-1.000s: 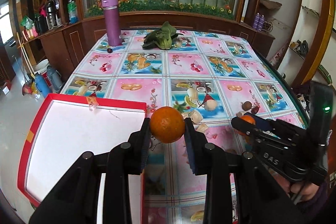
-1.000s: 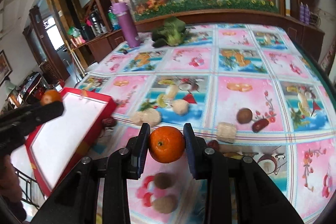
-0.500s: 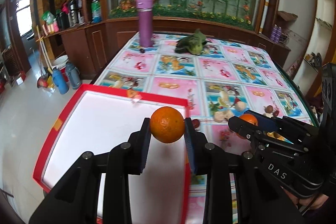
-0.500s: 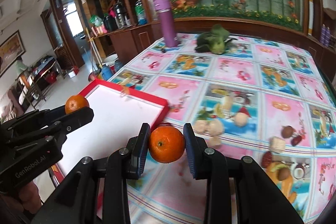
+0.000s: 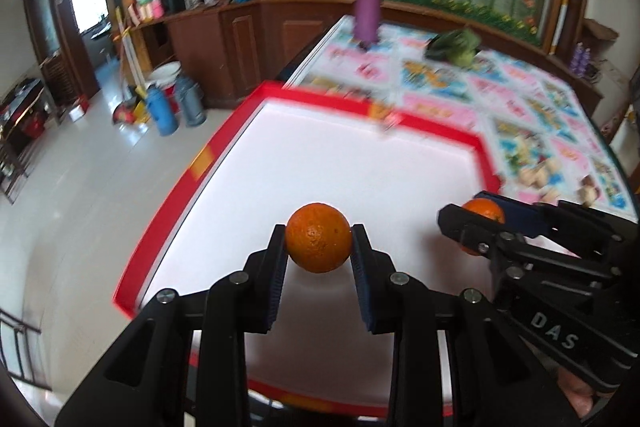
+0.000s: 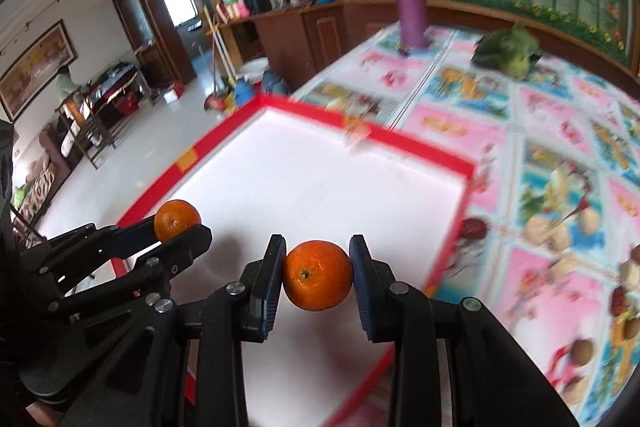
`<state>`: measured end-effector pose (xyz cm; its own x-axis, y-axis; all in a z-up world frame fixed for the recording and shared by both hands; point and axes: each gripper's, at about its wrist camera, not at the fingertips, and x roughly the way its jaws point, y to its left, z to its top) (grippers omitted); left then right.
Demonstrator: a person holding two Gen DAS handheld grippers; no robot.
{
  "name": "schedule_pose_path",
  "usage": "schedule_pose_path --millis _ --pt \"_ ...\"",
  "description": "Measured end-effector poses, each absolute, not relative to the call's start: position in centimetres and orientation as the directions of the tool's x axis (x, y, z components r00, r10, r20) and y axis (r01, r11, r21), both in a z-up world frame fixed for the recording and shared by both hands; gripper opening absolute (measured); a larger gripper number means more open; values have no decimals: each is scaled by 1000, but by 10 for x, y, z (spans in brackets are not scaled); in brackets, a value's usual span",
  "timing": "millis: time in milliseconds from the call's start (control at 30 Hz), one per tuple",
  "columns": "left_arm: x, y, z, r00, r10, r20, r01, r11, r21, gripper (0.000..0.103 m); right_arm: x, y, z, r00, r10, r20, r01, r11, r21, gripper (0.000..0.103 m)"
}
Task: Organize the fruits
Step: 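Carry both oranges over the tray and open both tools to drop them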
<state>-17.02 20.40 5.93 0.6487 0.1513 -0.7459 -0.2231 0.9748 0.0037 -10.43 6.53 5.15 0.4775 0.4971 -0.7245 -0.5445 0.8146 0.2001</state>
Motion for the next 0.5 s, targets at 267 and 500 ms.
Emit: schedule_pose_path --millis 267,500 --pt "-175 218 36 587 188 -788 -264 964 33 34 -114 89 28 395 458 -797 -545 815 198 33" --pt "-184 220 44 578 260 -773 -327 942 72 63 -126 76 41 416 467 -780 -562 806 183 33"
